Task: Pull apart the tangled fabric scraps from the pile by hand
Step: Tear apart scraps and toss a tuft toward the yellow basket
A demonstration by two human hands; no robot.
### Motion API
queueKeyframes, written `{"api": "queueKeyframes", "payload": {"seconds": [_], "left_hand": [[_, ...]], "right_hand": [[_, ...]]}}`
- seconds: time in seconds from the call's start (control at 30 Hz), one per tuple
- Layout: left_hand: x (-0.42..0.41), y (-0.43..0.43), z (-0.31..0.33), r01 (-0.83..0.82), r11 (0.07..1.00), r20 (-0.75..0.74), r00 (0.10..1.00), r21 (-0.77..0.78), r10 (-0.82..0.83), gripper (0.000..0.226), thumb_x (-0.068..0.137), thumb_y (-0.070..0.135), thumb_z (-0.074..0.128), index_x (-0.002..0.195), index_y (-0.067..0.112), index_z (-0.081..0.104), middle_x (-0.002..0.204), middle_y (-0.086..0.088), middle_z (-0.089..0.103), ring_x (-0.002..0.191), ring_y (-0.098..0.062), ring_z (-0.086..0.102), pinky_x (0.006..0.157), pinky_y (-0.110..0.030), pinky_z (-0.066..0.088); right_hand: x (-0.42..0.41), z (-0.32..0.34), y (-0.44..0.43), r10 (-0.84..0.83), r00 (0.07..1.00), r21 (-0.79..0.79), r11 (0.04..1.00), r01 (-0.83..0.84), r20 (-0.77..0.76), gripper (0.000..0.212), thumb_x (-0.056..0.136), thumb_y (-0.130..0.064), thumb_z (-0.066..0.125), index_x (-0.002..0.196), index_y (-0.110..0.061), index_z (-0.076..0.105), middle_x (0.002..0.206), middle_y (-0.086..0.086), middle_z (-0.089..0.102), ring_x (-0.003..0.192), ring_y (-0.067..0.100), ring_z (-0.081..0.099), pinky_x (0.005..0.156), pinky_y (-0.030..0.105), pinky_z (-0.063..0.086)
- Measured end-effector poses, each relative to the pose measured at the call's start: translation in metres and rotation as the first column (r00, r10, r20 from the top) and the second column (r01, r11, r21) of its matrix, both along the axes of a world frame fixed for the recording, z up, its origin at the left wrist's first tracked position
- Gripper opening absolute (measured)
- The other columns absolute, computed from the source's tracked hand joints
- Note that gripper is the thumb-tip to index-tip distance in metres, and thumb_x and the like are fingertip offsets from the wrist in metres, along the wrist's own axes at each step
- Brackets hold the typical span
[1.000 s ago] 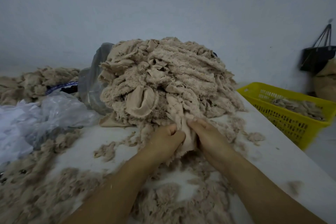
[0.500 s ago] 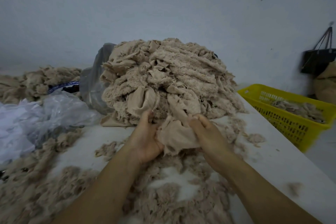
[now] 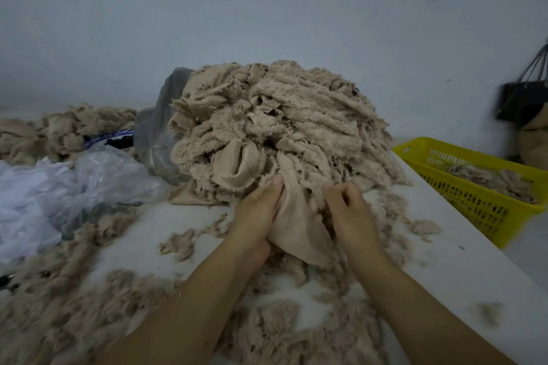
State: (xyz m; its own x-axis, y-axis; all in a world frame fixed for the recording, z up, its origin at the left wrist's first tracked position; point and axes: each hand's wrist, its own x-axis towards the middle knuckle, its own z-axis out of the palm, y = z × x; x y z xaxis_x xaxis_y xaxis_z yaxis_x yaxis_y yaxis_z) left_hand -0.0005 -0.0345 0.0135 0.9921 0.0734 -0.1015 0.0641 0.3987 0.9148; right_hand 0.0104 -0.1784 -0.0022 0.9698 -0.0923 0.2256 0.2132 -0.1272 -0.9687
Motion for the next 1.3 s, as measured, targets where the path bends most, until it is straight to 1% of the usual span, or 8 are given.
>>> {"api": "queueKeyframes", "payload": {"seconds": [0.2, 0.37, 0.57, 0.7, 0.9, 1.07, 1.17, 1.3], "left_hand": [[-0.009, -0.014, -0.003, 0.099, 0.962, 0.121, 0.984, 0.253, -0.133, 0.021, 0.099, 0.035, 0.058, 0.101, 0.027, 0.077, 0.103, 0.003, 0.077, 0.100, -0.010, 0.072, 0.089, -0.026, 0.056], [-0.004, -0.011, -0.003, -0.064, 0.950, 0.149, 0.989, 0.307, 0.018, 0.021, 0.100, 0.037, 0.056, 0.106, 0.028, 0.074, 0.111, 0.007, 0.075, 0.105, -0.008, 0.068, 0.090, -0.023, 0.055], [0.010, 0.040, 0.008, -0.287, 0.908, -0.140, 0.957, -0.304, 0.256, 0.028, 0.099, 0.040, 0.056, 0.102, 0.015, 0.070, 0.078, -0.006, 0.076, 0.079, -0.024, 0.070, 0.061, -0.038, 0.056], [0.005, 0.051, 0.011, -0.184, 0.882, -0.108, 0.982, -0.434, 0.152, 0.030, 0.095, 0.042, 0.061, 0.104, 0.016, 0.073, 0.081, -0.007, 0.077, 0.069, -0.024, 0.075, 0.057, -0.042, 0.059], [-0.002, 0.039, 0.010, 0.077, 0.965, 0.064, 0.996, -0.251, -0.063, 0.033, 0.090, 0.043, 0.064, 0.082, 0.016, 0.081, 0.077, -0.008, 0.073, 0.066, -0.020, 0.072, 0.058, -0.034, 0.059], [-0.009, 0.018, 0.008, 0.212, 0.976, 0.090, 0.974, -0.059, -0.206, 0.039, 0.077, 0.033, 0.076, 0.105, 0.006, 0.076, 0.105, -0.018, 0.073, 0.089, -0.026, 0.072, 0.078, -0.037, 0.061], [-0.014, 0.013, 0.006, 0.257, 0.965, 0.069, 0.963, 0.052, -0.261, 0.028, 0.073, 0.032, 0.078, 0.092, 0.011, 0.081, 0.096, -0.015, 0.076, 0.083, -0.022, 0.074, 0.070, -0.032, 0.060], [-0.013, 0.022, 0.010, 0.280, 0.960, 0.150, 0.949, 0.000, -0.277, 0.022, 0.072, 0.034, 0.082, 0.083, 0.015, 0.080, 0.084, -0.011, 0.075, 0.075, -0.021, 0.074, 0.065, -0.033, 0.059]], "right_hand": [[0.003, -0.001, 0.002, 0.302, 0.945, 0.123, 0.950, -0.287, -0.129, 0.044, 0.069, -0.075, 0.054, 0.092, -0.040, 0.065, 0.083, -0.033, 0.068, 0.081, -0.014, 0.064, 0.077, 0.015, 0.048], [0.007, -0.003, -0.004, 0.071, 0.996, -0.005, 0.997, -0.071, -0.047, 0.035, 0.098, -0.043, 0.053, 0.076, -0.017, 0.048, 0.054, -0.011, 0.048, 0.047, 0.008, 0.044, 0.043, 0.018, 0.038], [0.028, 0.001, -0.049, -0.349, 0.937, -0.075, 0.935, 0.345, -0.034, 0.036, 0.104, -0.034, 0.040, 0.072, -0.017, 0.035, 0.069, 0.005, 0.036, 0.062, 0.021, 0.035, 0.056, 0.035, 0.027], [0.033, -0.007, -0.053, -0.352, 0.932, -0.206, 0.921, 0.329, -0.085, 0.033, 0.102, -0.027, 0.044, 0.074, -0.016, 0.034, 0.068, 0.004, 0.036, 0.060, 0.020, 0.033, 0.054, 0.035, 0.025], [0.019, -0.005, -0.038, -0.299, 0.934, -0.479, 0.802, 0.356, 0.194, 0.022, 0.094, -0.025, 0.059, 0.112, -0.016, 0.052, 0.118, 0.003, 0.042, 0.101, 0.019, 0.050, 0.080, 0.032, 0.043], [-0.004, 0.000, 0.005, 0.215, 0.934, -0.564, 0.826, -0.017, 0.287, 0.047, 0.091, -0.031, 0.062, 0.135, -0.030, 0.044, 0.126, -0.016, 0.034, 0.095, -0.003, 0.051, 0.076, 0.016, 0.047], [-0.003, -0.004, 0.012, 0.266, 0.937, -0.630, 0.774, -0.068, 0.226, 0.015, 0.094, -0.012, 0.053, 0.106, -0.017, 0.059, 0.092, -0.009, 0.055, 0.078, 0.009, 0.055, 0.066, 0.030, 0.044], [0.006, -0.005, -0.013, 0.155, 0.970, -0.682, 0.731, 0.016, 0.188, 0.023, 0.100, -0.014, 0.045, 0.086, -0.030, 0.054, 0.074, -0.017, 0.049, 0.072, 0.009, 0.053, 0.056, 0.016, 0.030]]}}
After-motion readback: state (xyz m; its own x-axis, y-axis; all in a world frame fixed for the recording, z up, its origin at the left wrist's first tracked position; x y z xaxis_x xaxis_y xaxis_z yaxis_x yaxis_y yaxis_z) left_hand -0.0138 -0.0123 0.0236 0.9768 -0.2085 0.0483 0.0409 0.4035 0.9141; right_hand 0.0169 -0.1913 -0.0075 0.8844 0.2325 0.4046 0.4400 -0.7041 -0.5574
